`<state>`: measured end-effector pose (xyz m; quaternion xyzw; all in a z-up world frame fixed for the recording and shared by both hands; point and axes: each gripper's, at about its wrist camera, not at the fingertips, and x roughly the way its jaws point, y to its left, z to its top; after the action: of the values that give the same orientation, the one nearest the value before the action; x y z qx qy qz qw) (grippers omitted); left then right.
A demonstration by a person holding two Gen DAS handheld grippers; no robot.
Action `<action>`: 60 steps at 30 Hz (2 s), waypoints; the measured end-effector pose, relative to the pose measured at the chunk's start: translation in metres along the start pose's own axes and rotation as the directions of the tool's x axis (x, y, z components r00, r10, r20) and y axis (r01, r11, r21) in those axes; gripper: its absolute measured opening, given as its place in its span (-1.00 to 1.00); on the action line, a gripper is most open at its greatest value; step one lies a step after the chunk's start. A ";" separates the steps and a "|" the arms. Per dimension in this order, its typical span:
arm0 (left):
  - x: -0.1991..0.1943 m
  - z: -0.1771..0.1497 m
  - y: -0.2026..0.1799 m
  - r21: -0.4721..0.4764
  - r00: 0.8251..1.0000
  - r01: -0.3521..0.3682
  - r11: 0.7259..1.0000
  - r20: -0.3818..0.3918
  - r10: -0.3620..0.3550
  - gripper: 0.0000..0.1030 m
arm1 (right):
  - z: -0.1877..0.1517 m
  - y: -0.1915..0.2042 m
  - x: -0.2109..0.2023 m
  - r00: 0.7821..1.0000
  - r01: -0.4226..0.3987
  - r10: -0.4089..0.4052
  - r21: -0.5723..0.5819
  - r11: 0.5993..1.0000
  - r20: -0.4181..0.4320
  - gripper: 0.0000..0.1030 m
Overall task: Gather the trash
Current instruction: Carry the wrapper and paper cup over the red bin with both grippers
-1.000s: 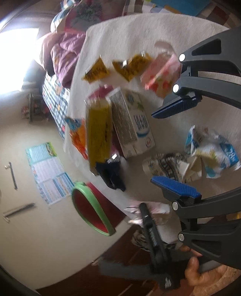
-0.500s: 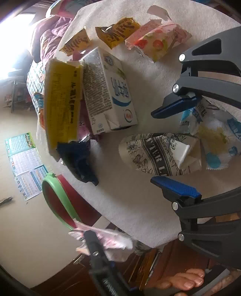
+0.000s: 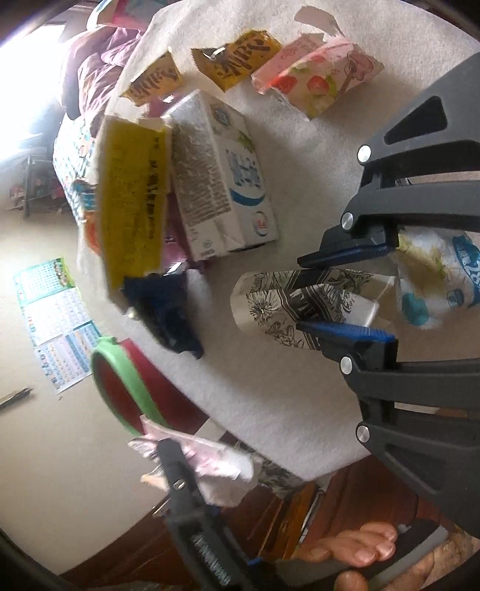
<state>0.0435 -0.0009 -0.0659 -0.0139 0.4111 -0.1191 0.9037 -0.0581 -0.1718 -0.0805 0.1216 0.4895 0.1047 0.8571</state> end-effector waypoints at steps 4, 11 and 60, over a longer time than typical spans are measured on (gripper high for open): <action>-0.005 0.001 0.001 0.006 1.000 -0.013 1.000 0.020 0.013 -0.09 | 0.007 0.005 -0.014 0.999 -0.011 0.011 -0.001 1.000 0.047 -0.46; -0.011 0.004 0.009 0.006 0.999 -0.021 1.000 0.040 0.021 -0.09 | 0.023 0.013 -0.030 0.994 -0.016 0.017 -0.003 1.000 0.106 -0.46; 0.041 0.099 0.108 0.050 0.992 -0.087 0.995 0.098 0.082 -0.09 | 0.142 0.090 0.018 0.979 0.033 -0.022 -0.051 0.998 0.202 -0.45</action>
<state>0.1657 0.0869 -0.0439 0.0223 0.3642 -0.0912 0.9266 0.0678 -0.0957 0.0027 0.1017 0.3990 0.0930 0.9066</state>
